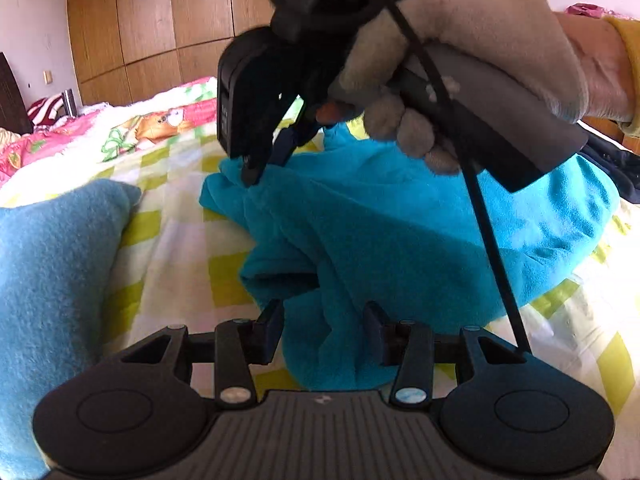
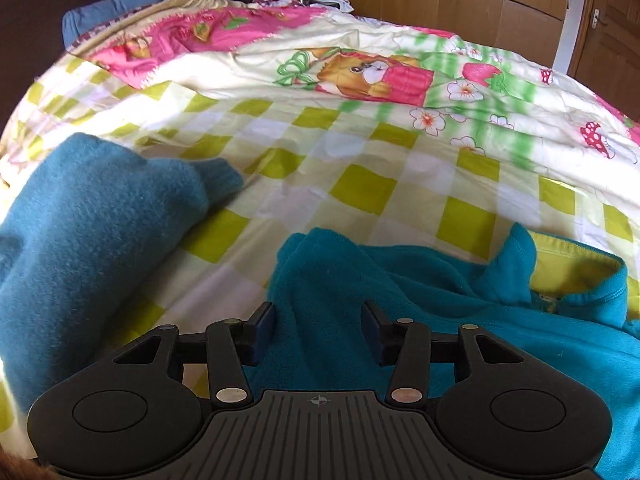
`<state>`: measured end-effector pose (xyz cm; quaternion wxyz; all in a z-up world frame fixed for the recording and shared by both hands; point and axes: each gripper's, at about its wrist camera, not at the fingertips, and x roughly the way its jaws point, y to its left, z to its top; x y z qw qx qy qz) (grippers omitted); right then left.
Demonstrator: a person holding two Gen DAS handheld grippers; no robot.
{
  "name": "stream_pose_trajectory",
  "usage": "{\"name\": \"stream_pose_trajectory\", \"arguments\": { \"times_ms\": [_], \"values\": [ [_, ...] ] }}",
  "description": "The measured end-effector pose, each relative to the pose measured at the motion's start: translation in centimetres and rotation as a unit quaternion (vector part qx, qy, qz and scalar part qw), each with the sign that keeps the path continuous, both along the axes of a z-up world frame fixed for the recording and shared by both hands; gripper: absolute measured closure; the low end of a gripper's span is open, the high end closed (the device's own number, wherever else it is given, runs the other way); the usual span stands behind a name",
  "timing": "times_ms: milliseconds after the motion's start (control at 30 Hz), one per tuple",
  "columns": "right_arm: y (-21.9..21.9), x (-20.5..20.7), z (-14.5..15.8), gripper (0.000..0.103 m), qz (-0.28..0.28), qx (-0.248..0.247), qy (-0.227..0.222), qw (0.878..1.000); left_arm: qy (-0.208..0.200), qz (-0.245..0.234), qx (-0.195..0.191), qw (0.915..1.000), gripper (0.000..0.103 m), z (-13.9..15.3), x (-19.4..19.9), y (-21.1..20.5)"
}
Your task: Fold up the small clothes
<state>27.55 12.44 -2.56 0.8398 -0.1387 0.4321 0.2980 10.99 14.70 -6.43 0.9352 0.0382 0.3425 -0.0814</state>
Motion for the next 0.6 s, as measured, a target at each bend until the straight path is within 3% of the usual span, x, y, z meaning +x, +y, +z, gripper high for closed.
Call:
{"name": "stream_pose_trajectory", "arguments": {
  "times_ms": [33,67,133,300,467,600],
  "values": [
    [-0.2,0.2,0.1,0.088,-0.008,0.007,0.012,1.000,0.006,-0.008,-0.006,0.9999,0.056,-0.1,0.0,0.0],
    [-0.6,0.4,0.4,0.089,-0.015,0.015,0.016,1.000,0.010,-0.015,-0.014,0.9997,0.068,-0.1,-0.1,0.2],
    [-1.0,0.4,1.2,0.093,-0.023,0.024,0.009,0.999,0.021,-0.031,-0.033,0.9988,0.079,0.0,-0.3,0.5],
    [-1.7,0.7,2.8,0.094,-0.035,0.042,-0.002,0.999,0.017,-0.041,-0.059,0.9973,0.082,1.1,-2.2,1.3],
    [-1.9,0.7,3.6,0.094,-0.042,0.084,-0.004,0.996,0.027,0.011,-0.137,0.9901,0.082,1.9,-3.4,4.1],
    [-0.5,1.1,1.1,0.093,-0.048,0.072,0.014,0.996,0.076,0.041,-0.122,0.9888,0.081,-0.3,-3.3,4.0]
  ]
}}
